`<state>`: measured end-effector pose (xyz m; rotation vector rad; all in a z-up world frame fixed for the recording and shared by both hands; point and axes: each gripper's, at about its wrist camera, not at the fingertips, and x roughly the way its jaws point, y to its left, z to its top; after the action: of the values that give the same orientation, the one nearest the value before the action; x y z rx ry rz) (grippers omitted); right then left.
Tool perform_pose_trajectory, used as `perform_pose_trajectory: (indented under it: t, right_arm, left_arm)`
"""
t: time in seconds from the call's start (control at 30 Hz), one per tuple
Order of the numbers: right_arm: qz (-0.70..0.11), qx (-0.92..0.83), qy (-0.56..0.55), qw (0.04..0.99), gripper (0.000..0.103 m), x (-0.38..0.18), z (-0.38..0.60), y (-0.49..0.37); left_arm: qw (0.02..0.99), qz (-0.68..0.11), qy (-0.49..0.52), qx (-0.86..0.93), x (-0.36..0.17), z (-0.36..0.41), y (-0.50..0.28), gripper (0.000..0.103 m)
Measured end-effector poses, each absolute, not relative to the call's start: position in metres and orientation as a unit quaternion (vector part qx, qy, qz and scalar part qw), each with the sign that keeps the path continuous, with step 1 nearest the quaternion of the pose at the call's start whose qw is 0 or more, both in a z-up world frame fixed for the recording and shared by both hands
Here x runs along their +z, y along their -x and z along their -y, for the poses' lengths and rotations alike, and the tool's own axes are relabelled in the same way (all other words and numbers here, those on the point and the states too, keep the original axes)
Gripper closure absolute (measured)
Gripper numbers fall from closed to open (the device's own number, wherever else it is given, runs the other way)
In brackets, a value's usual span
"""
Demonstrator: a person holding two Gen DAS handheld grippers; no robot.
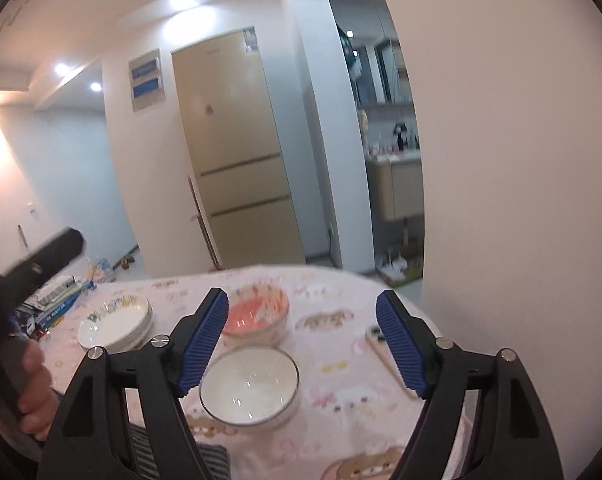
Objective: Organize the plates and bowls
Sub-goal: 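Withdraw both grippers and move them toward the white bowl, then grip the white bowl rim with the left gripper while the right gripper grips it too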
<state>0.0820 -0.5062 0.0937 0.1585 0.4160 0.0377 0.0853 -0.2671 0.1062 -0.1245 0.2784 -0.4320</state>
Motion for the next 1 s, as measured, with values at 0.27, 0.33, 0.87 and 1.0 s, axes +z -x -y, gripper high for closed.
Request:
perform_pose_trajectory:
  t: [0.27, 0.33, 0.87, 1.0]
  right_arm:
    - [-0.288, -0.007, -0.093, 0.953, 0.028, 0.035, 0.511, -0.111]
    - [-0.31, -0.007, -0.105, 0.945, 0.028, 0.019, 0.515, -0.119]
    - [-0.373, 0.006, -0.145, 0.916, 0.03, -0.031, 0.517, -0.138]
    - [-0.377, 0.008, -0.153, 0.914, 0.035, -0.035, 0.517, -0.137]
  left_arm:
    - [0.935, -0.262, 0.093, -0.219, 0.046, 0.272, -0.132, 0.0]
    - [0.931, -0.281, 0.087, -0.215, 0.033, 0.276, -0.14, 0.0]
    - [0.891, -0.371, 0.094, -0.246, -0.02, 0.29, -0.166, 0.012]
    - [0.885, -0.384, 0.084, -0.249, -0.023, 0.295, -0.17, 0.024]
